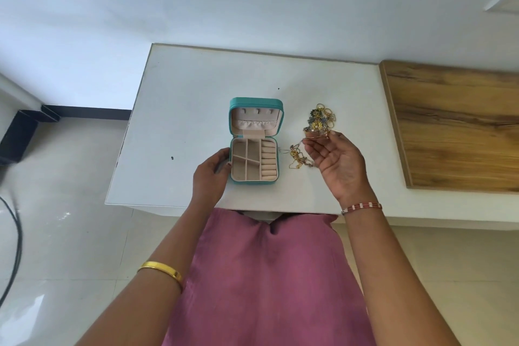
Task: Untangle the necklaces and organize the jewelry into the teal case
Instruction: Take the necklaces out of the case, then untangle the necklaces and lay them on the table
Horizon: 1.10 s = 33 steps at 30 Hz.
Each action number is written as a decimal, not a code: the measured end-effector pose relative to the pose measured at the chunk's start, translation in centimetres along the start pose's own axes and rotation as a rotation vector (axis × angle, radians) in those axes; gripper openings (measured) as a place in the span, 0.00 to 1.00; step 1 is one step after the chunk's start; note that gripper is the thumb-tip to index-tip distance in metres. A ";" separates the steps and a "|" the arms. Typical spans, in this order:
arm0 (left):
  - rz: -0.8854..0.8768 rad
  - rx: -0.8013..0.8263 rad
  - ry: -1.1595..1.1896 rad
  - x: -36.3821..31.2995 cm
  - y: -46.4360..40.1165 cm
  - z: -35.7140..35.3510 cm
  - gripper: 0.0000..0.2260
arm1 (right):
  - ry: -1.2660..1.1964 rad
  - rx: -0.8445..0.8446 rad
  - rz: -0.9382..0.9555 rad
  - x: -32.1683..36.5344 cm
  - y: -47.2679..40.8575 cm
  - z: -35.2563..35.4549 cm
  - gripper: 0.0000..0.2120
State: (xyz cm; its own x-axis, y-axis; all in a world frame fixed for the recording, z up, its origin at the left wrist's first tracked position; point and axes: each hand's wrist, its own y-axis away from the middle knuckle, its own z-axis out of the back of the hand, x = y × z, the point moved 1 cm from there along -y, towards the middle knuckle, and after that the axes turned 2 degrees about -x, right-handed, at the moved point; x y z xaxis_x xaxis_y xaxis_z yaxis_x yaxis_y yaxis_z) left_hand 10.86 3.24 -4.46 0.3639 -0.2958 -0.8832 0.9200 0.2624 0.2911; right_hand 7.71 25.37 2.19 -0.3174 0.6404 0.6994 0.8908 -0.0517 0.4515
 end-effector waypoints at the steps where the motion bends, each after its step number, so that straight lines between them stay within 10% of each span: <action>1: -0.001 0.002 -0.007 0.0 0.1 0.0 0.16 | -0.013 -0.009 0.002 0.1 0.1 0.4 0.15; 13: 0.017 0.010 -0.043 -0.1 1.0 0.1 0.16 | 0.677 -0.301 -0.008 -2.9 -1.1 3.2 0.07; 18: 0.004 -0.006 -0.082 0.1 1.2 0.0 0.16 | 1.181 -0.383 0.305 -3.7 0.0 1.4 0.11; 33: 0.124 -0.243 -0.076 0.4 1.5 1.4 0.11 | 1.518 -0.121 0.378 -9.4 -0.1 -3.6 0.12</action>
State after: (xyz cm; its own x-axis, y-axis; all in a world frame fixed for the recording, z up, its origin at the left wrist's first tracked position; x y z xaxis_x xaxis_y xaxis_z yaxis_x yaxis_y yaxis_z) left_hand 12.63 2.27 -3.86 0.4895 -0.3139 -0.8136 0.8093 0.5109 0.2898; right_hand 9.42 16.63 -2.40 -0.1749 -0.7595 0.6265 0.9846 -0.1311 0.1159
